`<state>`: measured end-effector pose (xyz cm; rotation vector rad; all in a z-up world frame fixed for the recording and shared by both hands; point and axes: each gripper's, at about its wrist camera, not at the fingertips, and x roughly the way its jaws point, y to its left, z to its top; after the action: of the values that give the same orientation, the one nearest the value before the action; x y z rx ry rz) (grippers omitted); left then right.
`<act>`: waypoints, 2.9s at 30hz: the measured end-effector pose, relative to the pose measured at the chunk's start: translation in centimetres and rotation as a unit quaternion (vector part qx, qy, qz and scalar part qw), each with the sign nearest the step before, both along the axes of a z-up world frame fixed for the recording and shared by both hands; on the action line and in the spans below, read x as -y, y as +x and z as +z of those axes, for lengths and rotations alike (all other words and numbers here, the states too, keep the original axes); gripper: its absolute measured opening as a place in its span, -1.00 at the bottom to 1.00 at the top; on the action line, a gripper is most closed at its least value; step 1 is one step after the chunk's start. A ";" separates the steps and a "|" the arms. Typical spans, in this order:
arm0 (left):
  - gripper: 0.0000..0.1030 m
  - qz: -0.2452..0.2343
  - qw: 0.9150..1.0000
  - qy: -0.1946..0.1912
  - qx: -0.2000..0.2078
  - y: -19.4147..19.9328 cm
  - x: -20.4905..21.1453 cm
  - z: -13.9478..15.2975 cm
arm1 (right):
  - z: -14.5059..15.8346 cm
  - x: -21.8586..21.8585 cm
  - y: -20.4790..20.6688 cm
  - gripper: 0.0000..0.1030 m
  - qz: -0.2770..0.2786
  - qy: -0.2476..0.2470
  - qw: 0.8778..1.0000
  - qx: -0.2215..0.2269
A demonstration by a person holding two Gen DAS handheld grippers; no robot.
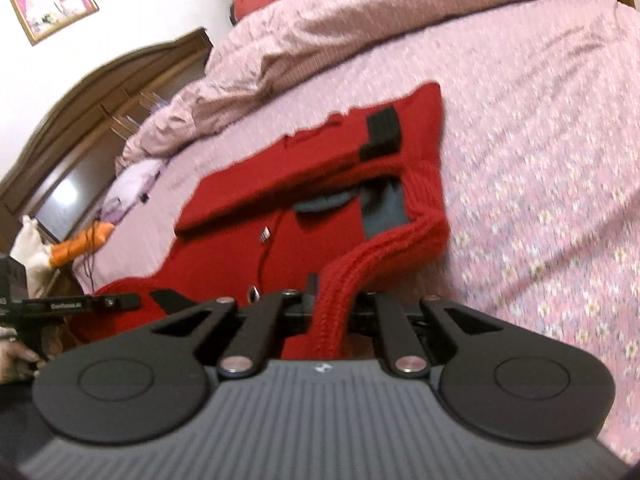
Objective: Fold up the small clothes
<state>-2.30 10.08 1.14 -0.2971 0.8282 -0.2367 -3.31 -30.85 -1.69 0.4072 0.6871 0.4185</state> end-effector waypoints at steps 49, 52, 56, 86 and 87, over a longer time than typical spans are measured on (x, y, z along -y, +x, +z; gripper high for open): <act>-0.67 0.126 0.992 0.025 -0.017 24.7 -2.1 -2.4 | -2.4 2.1 21.5 -0.78 -0.137 0.075 0.987 -0.027; -0.66 0.121 0.992 0.026 -0.015 24.8 -2.2 -2.4 | -3.0 2.0 21.5 -0.77 -0.142 0.073 0.987 -0.034; -0.57 0.115 0.993 0.028 -0.017 24.1 -2.1 -1.3 | -2.5 1.7 21.2 -0.75 -0.146 0.066 0.987 -0.035; 0.30 0.115 0.993 0.015 -0.013 13.9 1.2 0.5 | -0.2 -0.7 12.0 0.01 -0.155 0.046 0.987 0.005; 0.30 0.112 0.994 0.008 -0.015 13.9 1.2 0.2 | -0.5 -0.7 11.9 0.01 -0.156 0.050 0.987 0.000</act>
<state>11.64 8.90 1.32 -0.3756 0.8185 -0.0151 8.64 -30.10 -2.20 0.6001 0.5910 0.1570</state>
